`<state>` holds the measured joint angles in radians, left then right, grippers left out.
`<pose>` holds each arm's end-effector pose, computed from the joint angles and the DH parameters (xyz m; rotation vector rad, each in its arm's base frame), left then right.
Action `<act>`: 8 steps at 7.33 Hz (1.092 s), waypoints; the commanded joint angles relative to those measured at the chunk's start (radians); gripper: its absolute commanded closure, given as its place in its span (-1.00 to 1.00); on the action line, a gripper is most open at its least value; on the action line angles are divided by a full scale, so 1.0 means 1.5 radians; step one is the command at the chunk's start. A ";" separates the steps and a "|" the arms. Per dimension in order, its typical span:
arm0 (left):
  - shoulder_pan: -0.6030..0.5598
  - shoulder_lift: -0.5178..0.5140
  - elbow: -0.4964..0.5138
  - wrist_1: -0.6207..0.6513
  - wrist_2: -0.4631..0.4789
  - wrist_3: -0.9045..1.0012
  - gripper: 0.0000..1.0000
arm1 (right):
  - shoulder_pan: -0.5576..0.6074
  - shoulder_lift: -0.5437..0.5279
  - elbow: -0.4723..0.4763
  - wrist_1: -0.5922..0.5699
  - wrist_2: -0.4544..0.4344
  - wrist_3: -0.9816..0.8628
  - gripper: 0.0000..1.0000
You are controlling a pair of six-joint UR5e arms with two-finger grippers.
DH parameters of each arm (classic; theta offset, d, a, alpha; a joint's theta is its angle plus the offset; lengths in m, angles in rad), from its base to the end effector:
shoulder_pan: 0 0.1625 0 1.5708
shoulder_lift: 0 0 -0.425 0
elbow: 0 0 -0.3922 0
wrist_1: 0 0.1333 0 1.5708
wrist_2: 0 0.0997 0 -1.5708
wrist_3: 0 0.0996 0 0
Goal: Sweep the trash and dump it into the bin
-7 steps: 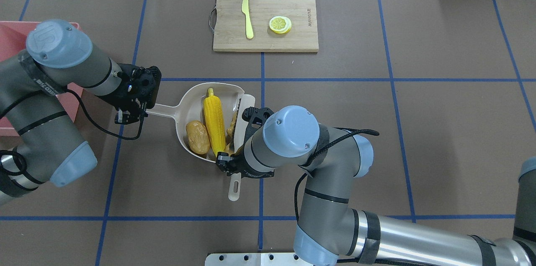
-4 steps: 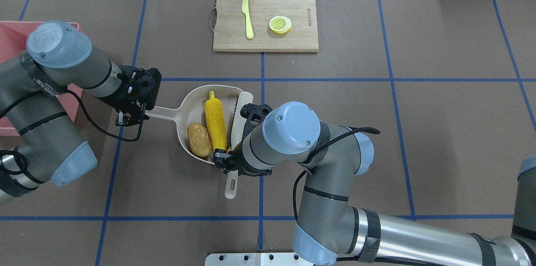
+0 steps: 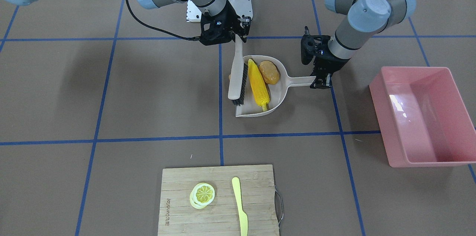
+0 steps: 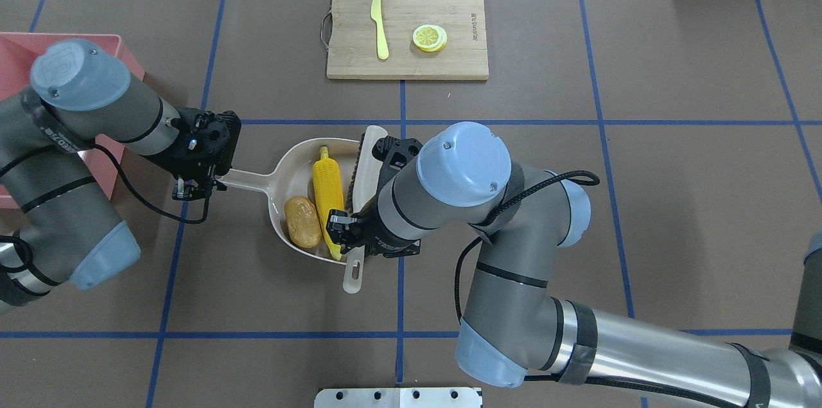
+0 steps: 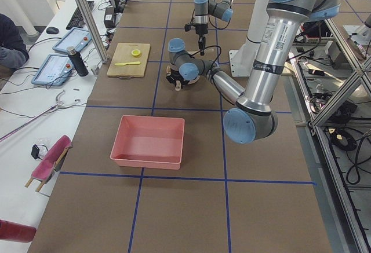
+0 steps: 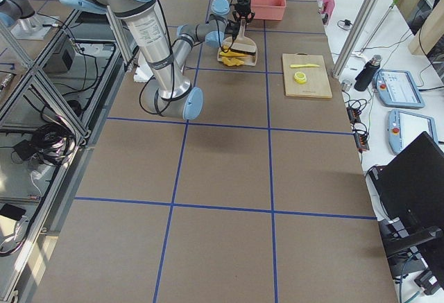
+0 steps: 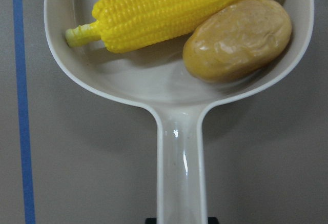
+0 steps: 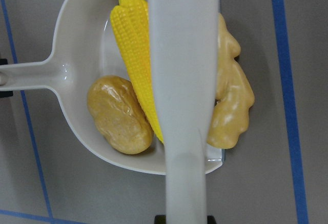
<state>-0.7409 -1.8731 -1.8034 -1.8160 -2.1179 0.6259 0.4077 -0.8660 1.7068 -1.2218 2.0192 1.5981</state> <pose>0.3838 -0.4615 0.3586 0.7865 0.6636 1.5535 -0.5677 -0.3433 0.1348 -0.1653 -1.2187 0.1122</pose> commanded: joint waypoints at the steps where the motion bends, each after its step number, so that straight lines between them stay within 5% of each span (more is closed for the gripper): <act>1: 0.000 0.017 0.003 -0.035 -0.003 -0.002 1.00 | 0.020 -0.025 0.011 -0.034 0.033 -0.008 1.00; 3: 0.000 0.022 0.010 -0.068 -0.004 -0.020 1.00 | 0.040 -0.047 0.067 -0.172 0.065 -0.064 1.00; 5: 0.000 0.022 0.013 -0.086 -0.018 -0.032 1.00 | 0.028 -0.031 0.053 -0.299 0.065 -0.119 1.00; 8: 0.000 0.022 0.032 -0.126 -0.028 -0.047 1.00 | 0.010 0.080 -0.046 -0.398 0.072 -0.144 1.00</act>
<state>-0.7409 -1.8408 -1.7647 -1.9840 -2.1536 0.5614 0.4288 -0.8227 1.7196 -1.7797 2.1222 1.3976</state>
